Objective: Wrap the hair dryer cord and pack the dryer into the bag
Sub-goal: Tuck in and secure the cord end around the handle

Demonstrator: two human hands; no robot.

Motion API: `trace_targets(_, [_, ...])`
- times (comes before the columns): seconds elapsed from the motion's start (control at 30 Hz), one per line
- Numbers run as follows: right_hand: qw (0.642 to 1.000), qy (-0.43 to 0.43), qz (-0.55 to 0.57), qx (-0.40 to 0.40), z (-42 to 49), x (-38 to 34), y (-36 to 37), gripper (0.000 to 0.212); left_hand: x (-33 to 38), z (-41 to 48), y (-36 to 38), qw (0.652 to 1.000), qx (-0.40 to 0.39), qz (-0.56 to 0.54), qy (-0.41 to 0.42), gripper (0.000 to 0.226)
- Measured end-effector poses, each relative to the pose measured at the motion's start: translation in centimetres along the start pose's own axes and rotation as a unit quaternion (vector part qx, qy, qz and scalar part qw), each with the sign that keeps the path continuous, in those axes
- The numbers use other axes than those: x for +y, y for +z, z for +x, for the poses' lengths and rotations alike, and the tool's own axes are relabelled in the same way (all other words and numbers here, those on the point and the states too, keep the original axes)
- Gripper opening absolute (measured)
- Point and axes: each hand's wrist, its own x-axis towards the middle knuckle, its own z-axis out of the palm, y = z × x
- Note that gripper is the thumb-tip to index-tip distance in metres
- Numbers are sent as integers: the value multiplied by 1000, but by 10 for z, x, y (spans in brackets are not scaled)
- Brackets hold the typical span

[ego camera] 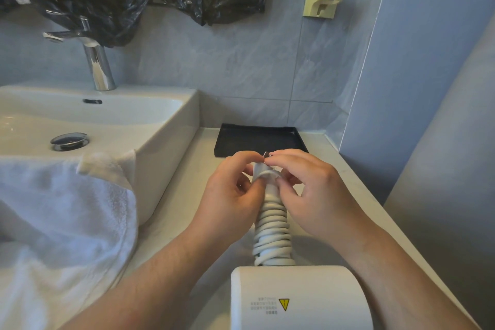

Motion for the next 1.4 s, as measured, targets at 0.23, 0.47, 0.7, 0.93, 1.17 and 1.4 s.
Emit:
trace_targets(0.23, [998,-7,-43,54,-4,1,9,19,-2,2,-5,997,-18,61,32,19])
trace_targets(0.47, [999,-15,-29,34,-6,2,12,16,-6,2,-6,973,-12,174,152,17])
trace_targets(0.7, [999,-13,-25,34,-5,1,11,21,-8,1,-5,977,4,150,150,21])
trace_targets(0.93, [999,5,-32,21,-6,1,10,18,-3,2,-1,993,5,89,83,24])
trace_targets(1.17, [1000,28,-3,-6,-6,0,14,16,-7,2,1,991,2,97,97,15])
trace_targets(1.4, [999,36,33,1,-4,-3,11,11,3,0,0,998,-33,56,26,26])
